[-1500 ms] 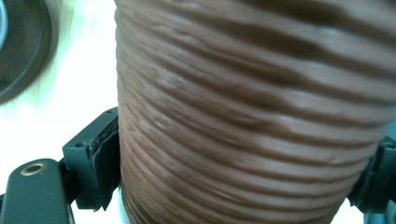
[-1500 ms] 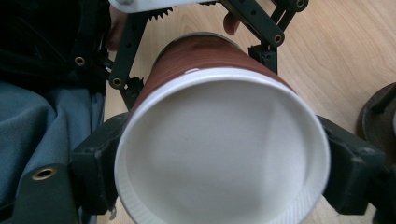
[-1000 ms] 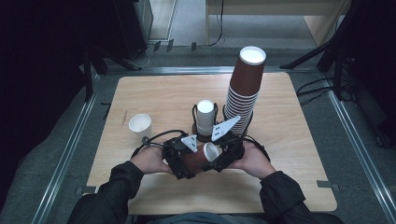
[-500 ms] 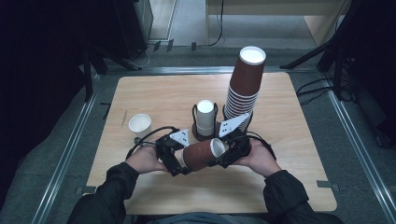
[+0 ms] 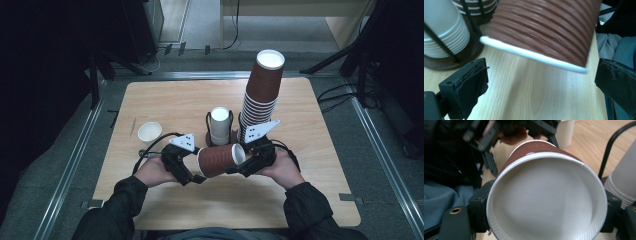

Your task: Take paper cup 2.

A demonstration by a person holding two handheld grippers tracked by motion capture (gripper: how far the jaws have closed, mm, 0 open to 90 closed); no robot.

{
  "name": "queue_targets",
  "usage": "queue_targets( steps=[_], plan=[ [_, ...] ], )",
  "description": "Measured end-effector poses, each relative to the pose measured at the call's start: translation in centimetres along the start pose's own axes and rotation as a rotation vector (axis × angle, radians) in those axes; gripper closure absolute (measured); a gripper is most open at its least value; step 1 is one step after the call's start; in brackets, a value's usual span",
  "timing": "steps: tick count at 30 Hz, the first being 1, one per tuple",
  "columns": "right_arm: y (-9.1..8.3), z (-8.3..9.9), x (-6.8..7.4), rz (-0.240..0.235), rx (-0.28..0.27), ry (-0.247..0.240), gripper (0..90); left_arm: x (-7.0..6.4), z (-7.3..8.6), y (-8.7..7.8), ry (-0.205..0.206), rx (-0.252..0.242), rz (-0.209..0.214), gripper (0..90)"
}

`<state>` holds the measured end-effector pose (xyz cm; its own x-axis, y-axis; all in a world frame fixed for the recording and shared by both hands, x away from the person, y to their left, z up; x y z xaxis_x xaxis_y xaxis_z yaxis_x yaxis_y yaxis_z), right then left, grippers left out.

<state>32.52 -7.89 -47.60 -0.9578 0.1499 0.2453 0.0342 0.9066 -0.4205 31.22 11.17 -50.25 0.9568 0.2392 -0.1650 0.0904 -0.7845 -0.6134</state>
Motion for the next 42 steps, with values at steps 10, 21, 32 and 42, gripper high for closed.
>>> queue_targets(
  steps=[10,21,32,42],
  plan=[
    [0.7,-0.5,0.9,-0.039,-0.044,0.002,21.1,-0.3,-0.6,0.7,-0.023,-0.055,0.052,0.0],
    [1.0,-0.9,1.1,-0.056,-0.098,0.01,21.3,-0.4,-1.2,0.4,-0.033,-0.082,0.037,4.6],
    [0.8,-0.9,1.1,-0.052,-0.077,0.013,19.4,-0.4,-1.5,0.5,-0.061,-0.03,0.06,7.1],
    [0.3,-0.3,0.8,-0.028,-0.008,0.005,16.1,0.0,-1.4,-1.3,-0.07,-0.021,0.023,7.2]
  ],
)
Point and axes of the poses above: each handheld gripper's, and its own axes: y roughly forward along the jaws, z roughly out of its underside, x roughly to its left, the point moved 5 cm from there along y, roughly forward along the jaws, and after that the axes turned 6 degrees about -x, right-handed, at the moved point
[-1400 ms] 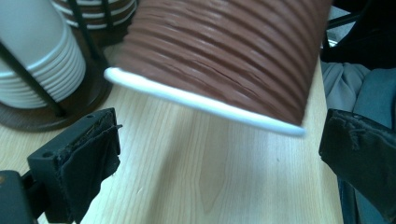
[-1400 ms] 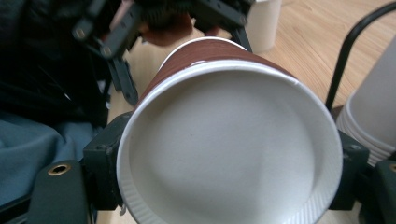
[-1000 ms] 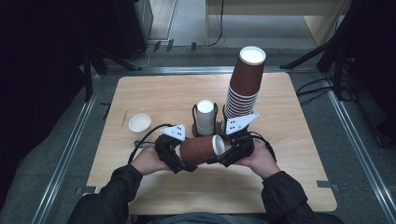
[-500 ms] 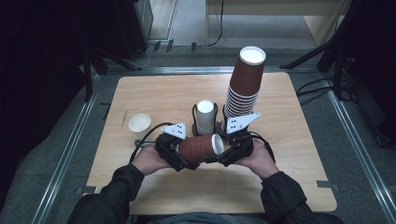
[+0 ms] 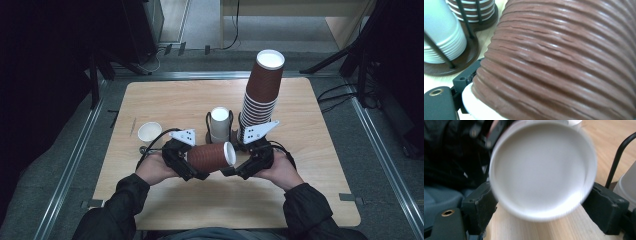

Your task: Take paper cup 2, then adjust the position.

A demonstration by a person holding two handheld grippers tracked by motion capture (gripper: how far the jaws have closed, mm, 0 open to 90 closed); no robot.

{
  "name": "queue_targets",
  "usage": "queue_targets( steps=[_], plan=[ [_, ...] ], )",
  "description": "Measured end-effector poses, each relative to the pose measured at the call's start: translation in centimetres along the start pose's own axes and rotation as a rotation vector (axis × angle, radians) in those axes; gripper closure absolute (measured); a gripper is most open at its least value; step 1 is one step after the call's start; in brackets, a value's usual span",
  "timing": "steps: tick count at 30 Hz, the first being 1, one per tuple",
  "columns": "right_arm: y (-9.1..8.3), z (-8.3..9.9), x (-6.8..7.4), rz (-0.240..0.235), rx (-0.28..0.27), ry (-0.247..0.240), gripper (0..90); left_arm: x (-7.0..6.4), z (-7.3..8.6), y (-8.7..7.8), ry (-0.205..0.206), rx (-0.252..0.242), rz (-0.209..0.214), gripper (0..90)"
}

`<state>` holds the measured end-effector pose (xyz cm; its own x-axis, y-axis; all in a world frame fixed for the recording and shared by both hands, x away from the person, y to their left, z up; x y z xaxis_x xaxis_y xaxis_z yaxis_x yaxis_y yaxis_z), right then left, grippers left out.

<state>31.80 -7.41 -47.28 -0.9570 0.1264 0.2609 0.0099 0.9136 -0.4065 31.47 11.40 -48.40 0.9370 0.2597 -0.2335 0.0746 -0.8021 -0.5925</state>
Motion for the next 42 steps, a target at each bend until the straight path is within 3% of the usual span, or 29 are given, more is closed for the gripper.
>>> queue_targets(
  steps=[4,11,15,22,27,33,35,42],
  plan=[
    [0.3,0.8,-0.5,0.044,0.079,0.0,16.3,0.3,0.1,-0.8,-0.006,0.01,-0.008,7.2],
    [0.8,1.4,-0.7,0.072,0.138,-0.028,16.9,0.5,0.3,-0.8,-0.015,0.065,-0.027,7.2],
    [0.9,1.8,-0.9,0.079,0.17,-0.025,17.8,0.5,0.5,-0.5,0.005,0.115,-0.042,7.2],
    [1.0,2.2,-0.9,0.083,0.202,-0.053,17.8,0.6,0.5,0.2,0.051,0.19,-0.064,7.2],
    [1.1,2.4,-1.1,0.09,0.219,-0.065,17.8,0.8,0.7,0.5,0.058,0.227,-0.071,7.2],
    [1.1,2.5,-1.0,0.095,0.24,-0.081,17.8,1.0,0.8,0.5,0.057,0.253,-0.075,7.3],
    [1.1,2.6,-1.0,0.101,0.252,-0.082,17.8,1.1,0.5,0.5,0.082,0.259,-0.09,7.6],
    [0.9,2.6,-1.1,0.104,0.253,-0.078,17.5,1.5,0.0,0.8,0.098,0.298,-0.088,7.6]
  ],
)
Point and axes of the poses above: each handheld gripper's, and its own axes: y roughly forward along the jaws, z roughly out of its underside, x roughly to its left, the point moved 5 cm from there along y, roughly forward along the jaws, and after that the axes turned 6 degrees about -x, right-handed, at the moved point
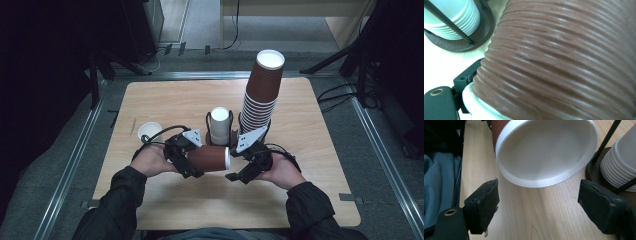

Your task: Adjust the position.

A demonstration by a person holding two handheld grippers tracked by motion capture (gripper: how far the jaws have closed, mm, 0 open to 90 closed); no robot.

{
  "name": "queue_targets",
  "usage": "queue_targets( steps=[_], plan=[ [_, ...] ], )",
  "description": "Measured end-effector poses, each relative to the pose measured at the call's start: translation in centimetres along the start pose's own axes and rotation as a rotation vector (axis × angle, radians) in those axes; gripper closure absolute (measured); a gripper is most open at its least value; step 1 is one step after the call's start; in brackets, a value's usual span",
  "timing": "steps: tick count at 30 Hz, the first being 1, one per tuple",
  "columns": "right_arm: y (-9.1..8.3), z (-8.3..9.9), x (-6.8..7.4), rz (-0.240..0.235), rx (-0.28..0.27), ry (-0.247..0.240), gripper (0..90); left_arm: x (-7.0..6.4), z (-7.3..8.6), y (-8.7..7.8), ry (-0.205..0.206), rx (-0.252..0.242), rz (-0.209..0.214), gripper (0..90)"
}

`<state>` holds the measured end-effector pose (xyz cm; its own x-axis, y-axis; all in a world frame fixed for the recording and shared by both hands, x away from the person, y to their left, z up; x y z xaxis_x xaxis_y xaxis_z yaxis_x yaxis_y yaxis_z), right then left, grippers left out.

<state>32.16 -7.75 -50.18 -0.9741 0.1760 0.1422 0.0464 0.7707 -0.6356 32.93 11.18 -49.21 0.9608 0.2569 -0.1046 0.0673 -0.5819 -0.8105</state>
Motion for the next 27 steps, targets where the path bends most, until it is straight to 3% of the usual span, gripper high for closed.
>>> queue_targets(
  steps=[4,8,14,24,27],
  plan=[
    [0.0,-0.2,0.0,0.006,-0.002,-0.022,17.7,0.1,0.2,0.2,-0.004,0.017,0.011,7.6],
    [0.1,-0.2,0.0,0.008,0.002,-0.031,17.6,0.1,0.2,0.6,0.016,0.067,0.019,7.6],
    [0.6,-0.2,0.1,0.003,0.019,-0.045,17.6,-0.2,-0.1,1.8,0.016,0.081,0.048,7.6],
    [1.5,-0.4,0.6,-0.015,0.042,-0.062,17.2,-1.2,-0.3,3.2,0.047,0.128,0.038,7.5],
    [1.9,-0.5,0.8,-0.025,0.053,-0.065,17.2,-1.4,-0.4,3.3,0.039,0.122,0.045,7.5]
  ],
)
Point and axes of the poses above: each handheld gripper's, and its own axes: y roughly forward along the jaws, z roughly out of its underside, x roughly to its left, the point moved 5 cm from there along y, roughly forward along the jaws, and after that the axes turned 6 degrees about -x, right-handed, at the moved point
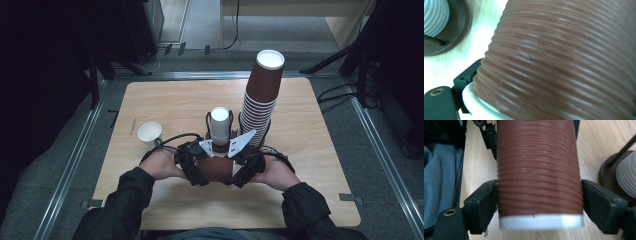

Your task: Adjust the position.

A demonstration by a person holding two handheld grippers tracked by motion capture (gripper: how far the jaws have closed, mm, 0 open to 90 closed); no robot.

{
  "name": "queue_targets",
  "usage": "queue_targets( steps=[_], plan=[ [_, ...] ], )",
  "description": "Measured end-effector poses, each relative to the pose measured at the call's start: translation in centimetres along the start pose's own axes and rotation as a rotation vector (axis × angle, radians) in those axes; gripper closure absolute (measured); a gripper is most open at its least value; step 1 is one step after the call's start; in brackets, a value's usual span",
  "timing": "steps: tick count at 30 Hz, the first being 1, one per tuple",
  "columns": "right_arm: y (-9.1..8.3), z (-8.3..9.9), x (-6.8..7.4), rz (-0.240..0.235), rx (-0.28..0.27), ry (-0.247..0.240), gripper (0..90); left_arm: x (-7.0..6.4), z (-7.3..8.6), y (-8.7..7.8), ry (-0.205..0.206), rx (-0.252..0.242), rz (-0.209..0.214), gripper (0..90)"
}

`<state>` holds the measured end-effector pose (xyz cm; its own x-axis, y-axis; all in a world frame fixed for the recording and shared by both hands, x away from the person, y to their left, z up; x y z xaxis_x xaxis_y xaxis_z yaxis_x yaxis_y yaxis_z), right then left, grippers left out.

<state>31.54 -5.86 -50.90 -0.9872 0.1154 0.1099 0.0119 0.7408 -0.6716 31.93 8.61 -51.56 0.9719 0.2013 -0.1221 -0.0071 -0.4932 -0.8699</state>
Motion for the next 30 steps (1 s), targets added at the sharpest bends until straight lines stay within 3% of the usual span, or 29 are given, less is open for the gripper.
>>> queue_targets(
  steps=[7,15,18,23,25,30],
  plan=[
    [0.6,-0.3,0.3,0.009,0.002,-0.028,17.2,-0.3,-0.1,0.4,-0.021,-0.001,0.003,7.5],
    [0.9,-0.2,0.6,0.002,0.029,-0.013,19.7,-0.4,-0.2,0.6,-0.026,-0.005,0.015,7.4],
    [0.8,-0.4,0.6,-0.001,0.008,-0.039,20.1,-0.6,-0.2,0.4,-0.033,-0.005,0.024,7.1],
    [0.7,-0.7,0.8,-0.001,-0.002,-0.047,19.8,-0.7,-0.1,0.0,-0.008,-0.058,-0.006,5.3],
    [0.6,-0.7,0.7,0.003,-0.003,-0.042,19.7,-0.6,0.0,-0.2,-0.016,-0.085,-0.019,0.0],
    [0.4,-0.4,0.5,0.014,0.005,-0.046,19.6,-0.3,0.2,-1.1,-0.021,-0.152,-0.021,0.0]
  ],
)
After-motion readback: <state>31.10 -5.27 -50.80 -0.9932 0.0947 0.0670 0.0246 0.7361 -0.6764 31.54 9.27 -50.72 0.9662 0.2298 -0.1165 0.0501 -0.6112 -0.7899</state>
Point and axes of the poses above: each handheld gripper's, and its own axes: y roughly forward along the jaws, z roughly out of its underside, x roughly to its left, the point moved 5 cm from there along y, roughly forward along the jaws, and after that the axes turned 6 degrees about -x, right-handed, at the moved point
